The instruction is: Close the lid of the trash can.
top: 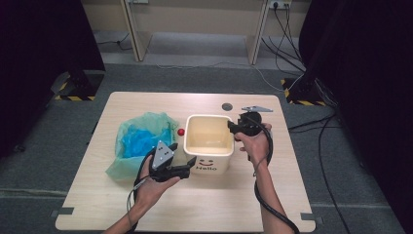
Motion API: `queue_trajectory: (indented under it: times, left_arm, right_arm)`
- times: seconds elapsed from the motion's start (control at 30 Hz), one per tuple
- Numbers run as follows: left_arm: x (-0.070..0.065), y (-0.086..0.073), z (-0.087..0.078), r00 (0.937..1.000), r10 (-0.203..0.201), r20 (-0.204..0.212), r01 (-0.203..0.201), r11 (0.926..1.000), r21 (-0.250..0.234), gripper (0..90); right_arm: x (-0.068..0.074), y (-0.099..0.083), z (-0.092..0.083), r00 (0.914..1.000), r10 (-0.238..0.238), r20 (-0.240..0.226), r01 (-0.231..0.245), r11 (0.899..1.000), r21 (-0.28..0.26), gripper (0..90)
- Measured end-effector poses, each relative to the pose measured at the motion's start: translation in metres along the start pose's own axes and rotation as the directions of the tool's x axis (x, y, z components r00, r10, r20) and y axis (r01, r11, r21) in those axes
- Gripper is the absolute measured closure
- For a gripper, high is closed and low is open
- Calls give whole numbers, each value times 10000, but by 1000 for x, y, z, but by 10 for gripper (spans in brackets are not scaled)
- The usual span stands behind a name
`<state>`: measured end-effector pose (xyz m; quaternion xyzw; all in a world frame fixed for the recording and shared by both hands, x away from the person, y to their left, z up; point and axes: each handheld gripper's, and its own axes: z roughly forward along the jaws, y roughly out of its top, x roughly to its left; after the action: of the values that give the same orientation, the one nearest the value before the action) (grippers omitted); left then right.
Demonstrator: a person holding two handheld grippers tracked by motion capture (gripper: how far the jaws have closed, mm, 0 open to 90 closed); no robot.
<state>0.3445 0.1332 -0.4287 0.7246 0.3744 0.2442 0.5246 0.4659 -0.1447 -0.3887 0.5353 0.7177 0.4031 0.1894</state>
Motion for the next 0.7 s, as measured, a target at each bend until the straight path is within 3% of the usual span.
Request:
queue_trajectory:
  times: [0.17,0.3,0.4,0.53,0.7]
  left_arm:
    - [0,0,-4,10000,-9,27,9,10000,-34,186]
    - [1,0,-6,9998,-113,151,114,9999,-26,186]
    - [1,-1,-9,9993,-257,279,258,9997,-17,186]
    - [1,-3,-14,9981,-409,456,408,9992,40,184]
    - [-1,-9,-17,9965,-477,692,458,9985,285,179]
  right_arm:
    - [-5,0,-6,9986,489,-222,-496,9983,-305,471]
    - [-9,-1,-11,9981,543,-284,-556,9975,-448,456]
    - [-12,-2,-17,9948,801,-636,-842,9943,-648,429]
    - [-11,-3,-29,9960,432,-777,-499,9950,-868,413]
    - [-15,-8,-37,9949,425,-911,-518,9933,-1029,407]
